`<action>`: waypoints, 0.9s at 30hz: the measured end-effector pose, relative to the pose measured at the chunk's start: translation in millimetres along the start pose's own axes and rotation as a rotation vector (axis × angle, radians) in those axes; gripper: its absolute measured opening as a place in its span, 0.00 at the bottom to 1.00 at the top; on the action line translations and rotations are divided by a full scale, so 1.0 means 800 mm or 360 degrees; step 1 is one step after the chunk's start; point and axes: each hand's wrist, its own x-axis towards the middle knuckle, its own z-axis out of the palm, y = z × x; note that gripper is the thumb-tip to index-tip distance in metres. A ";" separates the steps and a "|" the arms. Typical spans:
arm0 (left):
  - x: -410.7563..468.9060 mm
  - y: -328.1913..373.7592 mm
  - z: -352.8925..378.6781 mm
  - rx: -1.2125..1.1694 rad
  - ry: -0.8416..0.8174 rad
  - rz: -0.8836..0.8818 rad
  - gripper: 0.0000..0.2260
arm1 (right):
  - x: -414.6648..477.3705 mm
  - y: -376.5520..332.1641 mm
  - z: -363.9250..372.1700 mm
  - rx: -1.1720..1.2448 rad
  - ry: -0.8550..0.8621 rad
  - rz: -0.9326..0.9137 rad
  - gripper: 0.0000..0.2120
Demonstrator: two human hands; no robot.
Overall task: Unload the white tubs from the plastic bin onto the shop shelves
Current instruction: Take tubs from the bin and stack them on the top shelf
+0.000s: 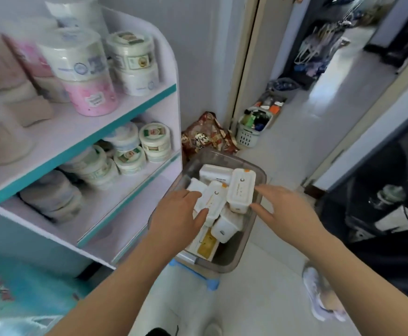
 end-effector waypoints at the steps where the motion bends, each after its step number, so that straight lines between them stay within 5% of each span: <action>1: 0.009 0.000 0.016 0.0002 -0.0052 -0.0033 0.18 | 0.007 0.012 0.007 0.0013 -0.0037 0.0033 0.20; 16: 0.131 -0.082 0.187 -0.0256 -0.0698 -0.0591 0.17 | 0.159 0.069 0.168 0.0252 -0.0457 0.0248 0.18; 27: 0.170 -0.099 0.318 -0.0516 -0.0750 -0.1042 0.25 | 0.304 0.130 0.282 0.0246 -0.0536 -0.0024 0.20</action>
